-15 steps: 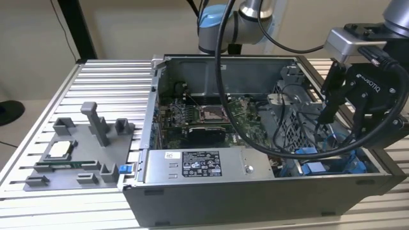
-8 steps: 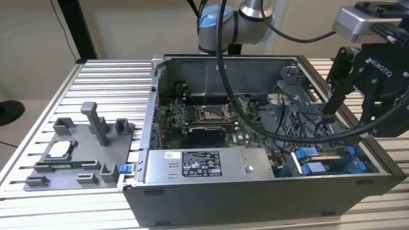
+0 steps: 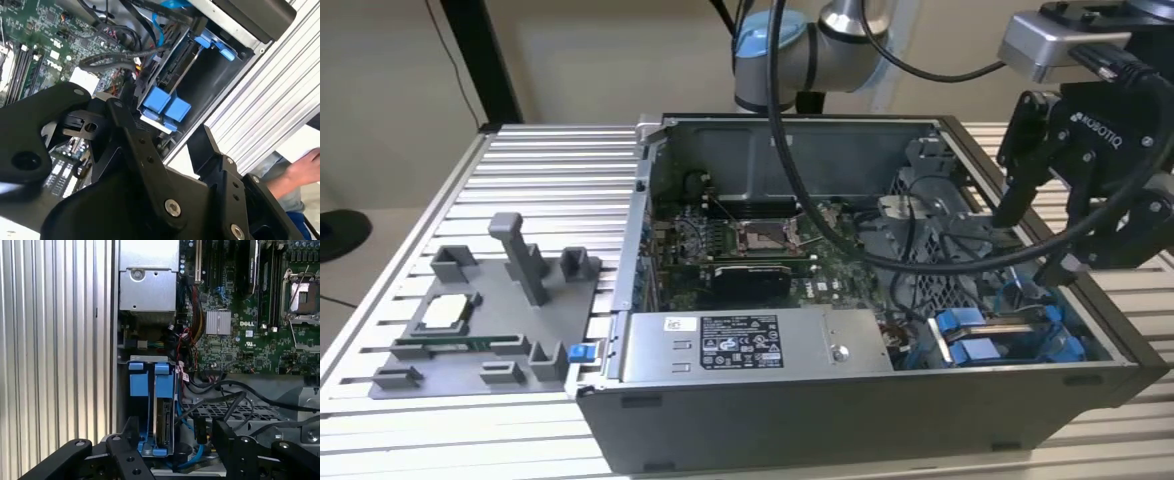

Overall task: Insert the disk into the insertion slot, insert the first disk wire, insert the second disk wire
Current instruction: 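Insert the disk into the insertion slot, then insert the first disk wire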

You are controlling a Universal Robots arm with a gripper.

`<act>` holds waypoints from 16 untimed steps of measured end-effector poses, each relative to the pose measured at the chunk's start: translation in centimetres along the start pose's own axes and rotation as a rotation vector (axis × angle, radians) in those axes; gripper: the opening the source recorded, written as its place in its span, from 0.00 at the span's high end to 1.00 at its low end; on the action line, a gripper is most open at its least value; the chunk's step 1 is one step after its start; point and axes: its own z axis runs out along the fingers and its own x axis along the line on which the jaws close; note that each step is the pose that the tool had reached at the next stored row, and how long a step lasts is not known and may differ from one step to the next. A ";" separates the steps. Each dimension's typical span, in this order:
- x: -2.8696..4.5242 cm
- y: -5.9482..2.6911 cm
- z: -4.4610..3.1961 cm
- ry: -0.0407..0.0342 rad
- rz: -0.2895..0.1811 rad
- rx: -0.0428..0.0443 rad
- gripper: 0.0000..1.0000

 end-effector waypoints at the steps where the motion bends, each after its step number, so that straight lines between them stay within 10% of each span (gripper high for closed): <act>1: -0.25 0.00 0.08 0.0019 0.000 0.0061 0.00; 7: -1.22 0.06 0.61 0.0395 0.000 0.0162 0.00; 16: -2.19 0.14 1.43 0.0428 0.001 0.0573 0.00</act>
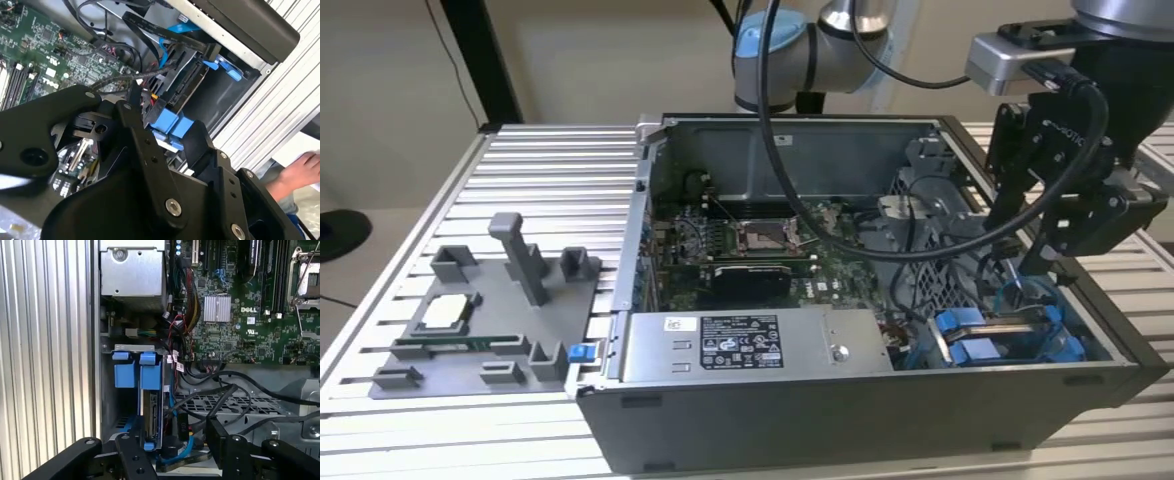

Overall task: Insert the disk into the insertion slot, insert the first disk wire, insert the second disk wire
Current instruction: 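Insert the first disk wire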

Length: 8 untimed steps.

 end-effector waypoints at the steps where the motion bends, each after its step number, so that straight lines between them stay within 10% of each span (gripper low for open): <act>1: 0.00 0.03 -0.01 0.0002 0.000 0.0003 0.00; 8: 0.02 0.53 -0.02 0.0002 -0.001 0.0023 0.00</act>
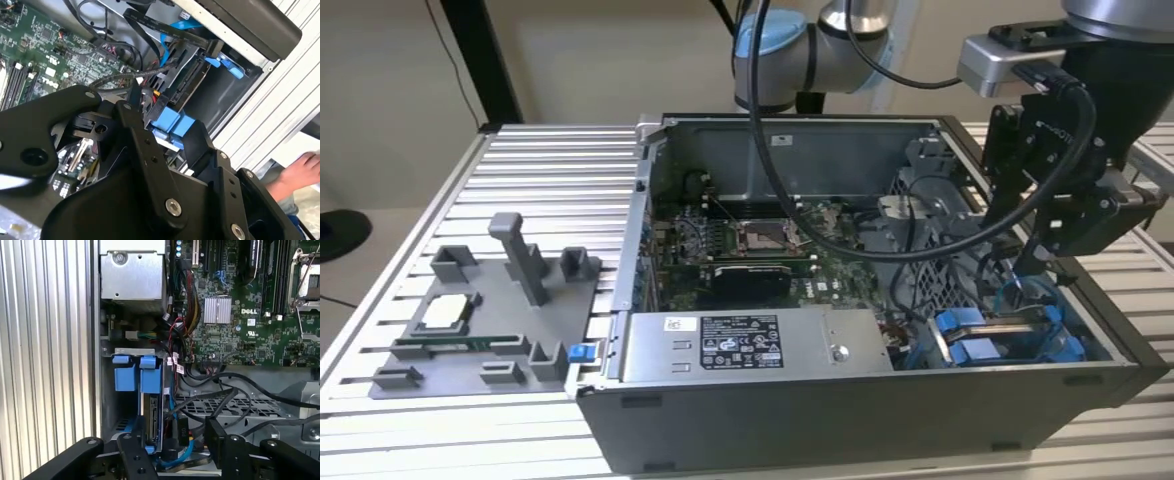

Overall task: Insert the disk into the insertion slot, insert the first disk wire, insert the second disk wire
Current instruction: 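Insert the first disk wire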

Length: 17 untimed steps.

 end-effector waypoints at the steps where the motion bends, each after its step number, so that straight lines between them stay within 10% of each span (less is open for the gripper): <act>1: 0.01 0.00 0.00 0.0000 -0.001 0.0003 0.00; 17: 0.18 0.25 0.06 -0.0016 -0.033 0.0170 0.00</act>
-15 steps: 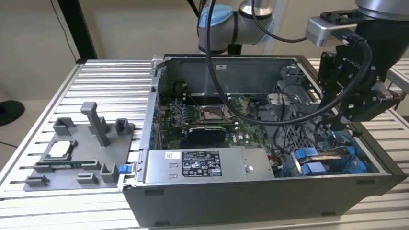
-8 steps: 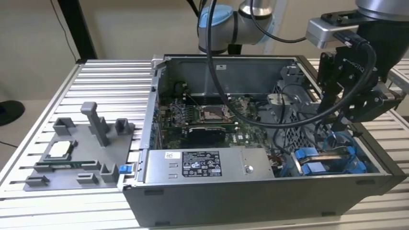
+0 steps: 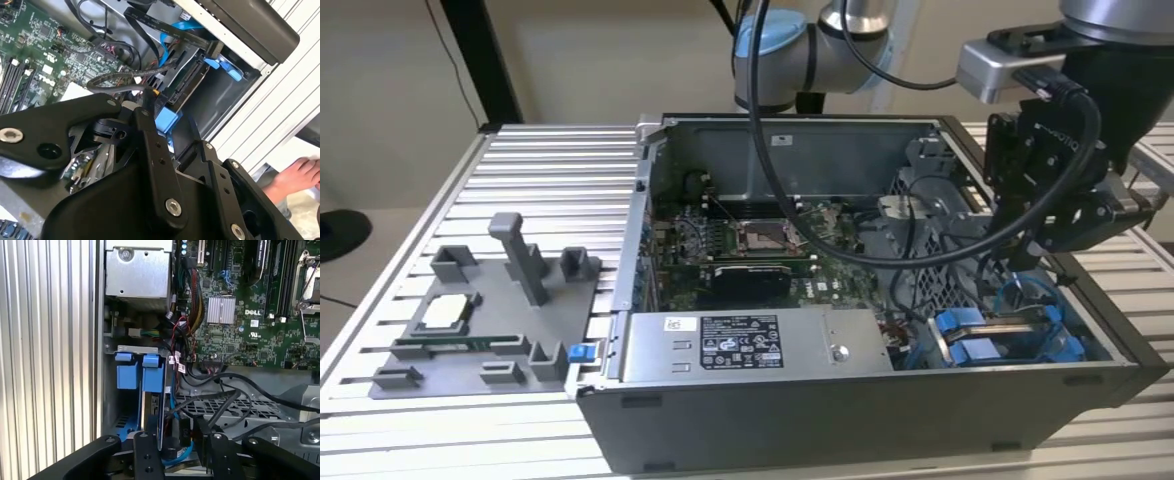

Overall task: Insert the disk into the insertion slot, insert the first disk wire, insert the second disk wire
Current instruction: 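Insert the first disk wire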

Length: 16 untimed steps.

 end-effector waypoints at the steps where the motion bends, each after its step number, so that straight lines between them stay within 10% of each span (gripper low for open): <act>1: 0.00 0.00 0.01 0.0002 0.000 0.0032 0.00; 16: -0.01 0.02 0.12 0.0006 0.001 0.0185 0.00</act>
